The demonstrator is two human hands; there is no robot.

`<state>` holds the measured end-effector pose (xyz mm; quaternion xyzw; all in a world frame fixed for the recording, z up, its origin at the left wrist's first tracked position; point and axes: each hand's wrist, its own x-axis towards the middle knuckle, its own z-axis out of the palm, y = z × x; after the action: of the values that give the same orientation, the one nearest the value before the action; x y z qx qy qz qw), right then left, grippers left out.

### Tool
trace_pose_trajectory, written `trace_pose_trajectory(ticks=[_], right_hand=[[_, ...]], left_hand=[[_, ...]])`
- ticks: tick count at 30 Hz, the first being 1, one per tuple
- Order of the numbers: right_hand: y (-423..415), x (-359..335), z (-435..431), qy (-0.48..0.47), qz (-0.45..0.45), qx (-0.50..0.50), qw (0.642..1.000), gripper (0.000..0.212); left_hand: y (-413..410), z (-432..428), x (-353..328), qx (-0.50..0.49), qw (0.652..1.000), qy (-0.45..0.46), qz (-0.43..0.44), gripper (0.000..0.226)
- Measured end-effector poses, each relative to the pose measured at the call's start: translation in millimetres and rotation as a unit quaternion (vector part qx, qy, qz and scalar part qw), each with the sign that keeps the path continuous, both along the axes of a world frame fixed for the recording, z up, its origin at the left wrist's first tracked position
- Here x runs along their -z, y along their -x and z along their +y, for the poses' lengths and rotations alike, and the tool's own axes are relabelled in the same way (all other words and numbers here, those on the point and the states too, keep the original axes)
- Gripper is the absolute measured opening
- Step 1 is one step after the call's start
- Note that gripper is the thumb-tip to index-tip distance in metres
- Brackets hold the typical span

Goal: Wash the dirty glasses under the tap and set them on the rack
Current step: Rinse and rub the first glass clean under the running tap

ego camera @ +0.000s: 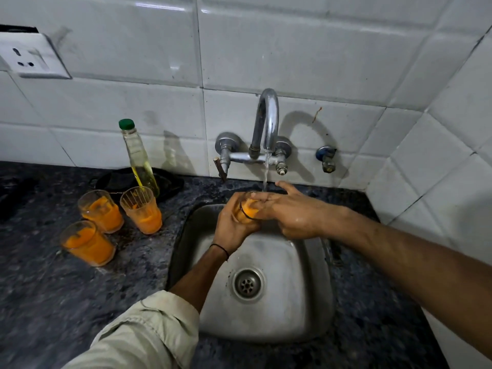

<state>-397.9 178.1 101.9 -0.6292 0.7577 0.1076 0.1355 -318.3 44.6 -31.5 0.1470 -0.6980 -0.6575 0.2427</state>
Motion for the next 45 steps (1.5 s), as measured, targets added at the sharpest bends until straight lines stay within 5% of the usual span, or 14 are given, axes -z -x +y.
trace_pose_trajectory(ticks=[2,6,10,12,15,18,20,23,27,30,35,39,43,45], right_hand=[[7.8,-0.1,3.2,0.013,0.014,-0.032,0.999,0.073],[-13.7,18.6,-15.6,0.086,-0.047,0.095,0.991,0.031],[-31.3,32.3,-32.1,0.199,-0.189,0.312,0.91,0.016],[-26.6,30.8,-22.9,0.194,-0.192,0.243,0.931,0.025],[-5.9,27.7,-3.2,0.088,-0.036,0.077,0.992,0.051],[4.7,38.0,0.9,0.134,-0.058,0.074,0.987,0.037],[-8.3,47.1,-5.7,0.229,-0.191,0.194,0.935,0.028],[-34.3,69.0,-25.4,0.358,-0.35,0.425,0.754,0.034],[-50.2,117.2,-46.7,0.404,-0.487,0.639,0.438,0.034],[-55.1,150.1,-47.6,0.344,-0.59,0.666,0.301,0.038],[-59.5,177.9,-46.5,0.277,-0.678,0.648,0.209,0.041],[-63.9,197.2,-49.7,0.252,-0.704,0.638,0.186,0.046],[-66.4,199.0,-46.2,0.242,-0.678,0.672,0.174,0.038],[-65.9,205.7,-47.2,0.254,-0.613,0.716,0.217,0.035]], left_hand=[[-0.9,2.7,-2.8,-0.016,1.0,0.002,0.009,0.064],[4.6,14.6,-8.0,-0.043,0.994,0.089,0.044,0.052],[5.5,19.2,-11.7,-0.035,0.995,0.087,0.031,0.048],[4.1,9.6,-9.9,-0.01,0.998,0.064,0.024,0.047],[0.9,-2.8,-12.7,0.034,0.999,0.03,0.006,0.062],[0.2,-3.1,-15.9,0.042,0.997,0.055,-0.017,0.055],[0.1,-4.3,-13.2,0.034,0.99,0.13,-0.036,0.042],[-1.8,-3.5,-15.3,0.02,0.951,0.265,-0.16,0.058],[-6.8,1.0,-20.5,0.08,0.782,0.5,-0.363,0.078],[-10.1,3.4,-15.5,0.107,0.678,0.584,-0.433,0.062],[-12.6,10.1,-13.9,0.145,0.585,0.638,-0.479,0.038],[-11.6,14.6,-15.3,0.183,0.541,0.641,-0.512,0.025],[-11.5,21.4,-12.3,0.216,0.504,0.644,-0.534,0.03],[-11.3,23.5,-6.6,0.226,0.505,0.636,-0.538,0.035]])
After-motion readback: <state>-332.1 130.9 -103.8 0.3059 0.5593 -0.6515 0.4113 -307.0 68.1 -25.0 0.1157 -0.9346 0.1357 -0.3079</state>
